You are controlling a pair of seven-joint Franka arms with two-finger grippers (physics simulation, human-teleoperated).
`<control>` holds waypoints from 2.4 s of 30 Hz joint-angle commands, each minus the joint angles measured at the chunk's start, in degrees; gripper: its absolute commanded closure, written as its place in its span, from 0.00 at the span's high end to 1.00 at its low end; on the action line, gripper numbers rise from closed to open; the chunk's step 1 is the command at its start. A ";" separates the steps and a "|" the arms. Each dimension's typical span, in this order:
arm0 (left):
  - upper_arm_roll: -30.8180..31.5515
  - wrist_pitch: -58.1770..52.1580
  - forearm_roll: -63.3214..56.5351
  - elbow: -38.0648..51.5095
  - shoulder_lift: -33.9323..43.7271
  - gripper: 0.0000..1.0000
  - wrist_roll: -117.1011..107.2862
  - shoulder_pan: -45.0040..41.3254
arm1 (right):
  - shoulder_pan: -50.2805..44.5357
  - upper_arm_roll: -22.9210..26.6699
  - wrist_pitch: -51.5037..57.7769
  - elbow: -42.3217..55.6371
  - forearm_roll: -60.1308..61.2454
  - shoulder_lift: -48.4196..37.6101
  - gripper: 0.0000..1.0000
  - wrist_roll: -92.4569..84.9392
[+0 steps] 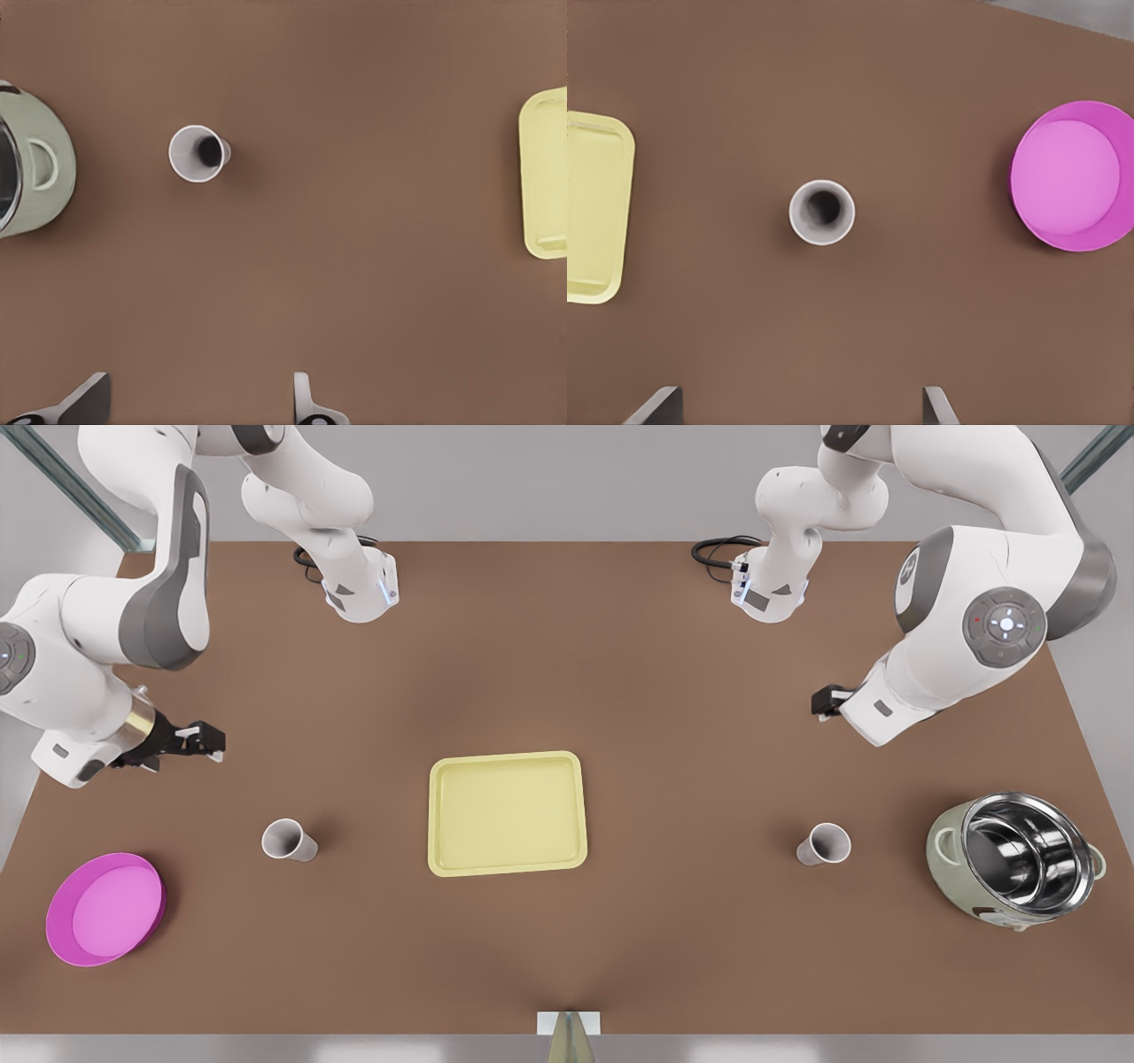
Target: Use both arms to respectively pick up the white IKEA cups from the middle-left and middle-right positions, then place the white IKEA cups onto the middle-middle tray, ensuring that the cups remain upright and do not tip over
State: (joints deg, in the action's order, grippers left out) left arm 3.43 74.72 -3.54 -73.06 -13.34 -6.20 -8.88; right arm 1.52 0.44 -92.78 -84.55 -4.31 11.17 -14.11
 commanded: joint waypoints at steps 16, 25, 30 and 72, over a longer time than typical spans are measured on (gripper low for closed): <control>-4.31 36.73 0.20 -2.35 -23.31 1.00 5.85 8.70 | -0.12 0.18 -2.05 0.26 -0.61 4.57 1.00 -5.31; -5.89 39.54 1.95 -12.19 -22.34 1.00 9.54 9.58 | 0.15 0.18 -4.86 0.26 -0.34 10.18 1.00 -5.22; -5.89 44.28 2.92 -16.59 -22.70 1.00 9.45 9.32 | 0.41 0.18 -9.87 3.07 0.97 17.57 1.00 -5.22; 7.56 41.56 7.58 11.89 -42.29 0.21 -57.00 -24.79 | 3.05 -2.37 -21.22 0.26 5.10 27.07 0.21 -4.78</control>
State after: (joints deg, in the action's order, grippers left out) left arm 10.92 113.51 3.84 -61.17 -55.41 -36.88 -33.67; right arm 4.67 -1.59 -114.98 -84.44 1.03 38.87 -18.47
